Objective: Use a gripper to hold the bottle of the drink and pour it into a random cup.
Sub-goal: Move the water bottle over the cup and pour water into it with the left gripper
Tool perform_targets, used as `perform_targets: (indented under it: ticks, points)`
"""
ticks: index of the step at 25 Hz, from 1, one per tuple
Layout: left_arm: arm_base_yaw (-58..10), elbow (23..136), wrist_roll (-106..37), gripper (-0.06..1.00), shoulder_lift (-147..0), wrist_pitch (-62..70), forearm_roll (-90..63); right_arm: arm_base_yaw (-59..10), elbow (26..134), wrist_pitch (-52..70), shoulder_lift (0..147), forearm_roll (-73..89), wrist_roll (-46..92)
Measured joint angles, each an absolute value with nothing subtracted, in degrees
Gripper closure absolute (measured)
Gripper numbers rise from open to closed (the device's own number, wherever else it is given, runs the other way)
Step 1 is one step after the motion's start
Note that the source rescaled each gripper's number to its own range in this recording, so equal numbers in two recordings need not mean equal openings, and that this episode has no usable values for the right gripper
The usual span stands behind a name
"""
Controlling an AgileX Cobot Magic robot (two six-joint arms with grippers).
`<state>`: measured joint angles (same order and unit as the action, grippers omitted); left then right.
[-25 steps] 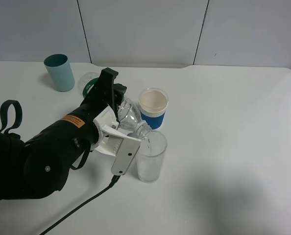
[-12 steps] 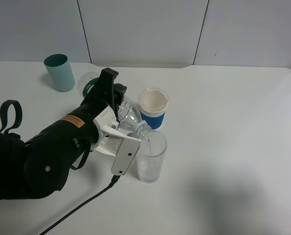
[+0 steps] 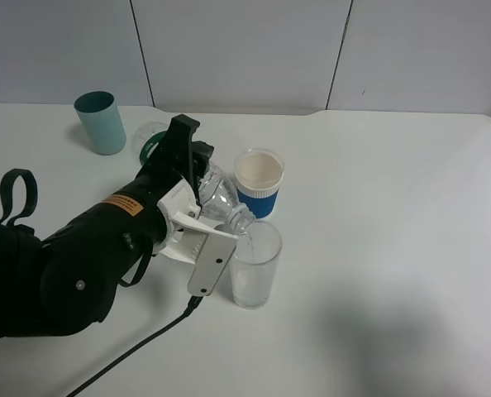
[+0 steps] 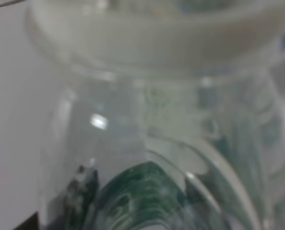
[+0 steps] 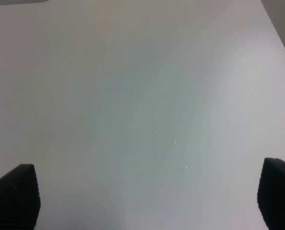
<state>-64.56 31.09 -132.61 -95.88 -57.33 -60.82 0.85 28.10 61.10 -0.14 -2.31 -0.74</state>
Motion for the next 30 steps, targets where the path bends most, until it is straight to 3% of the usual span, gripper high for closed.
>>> perform_targets:
  ticks: [30]
  points:
    - [-64.6,31.1,-135.4,0.92,-95.9,-57.7,-61.7,0.8,28.1,61.1,-0.1,-2.3,-0.7]
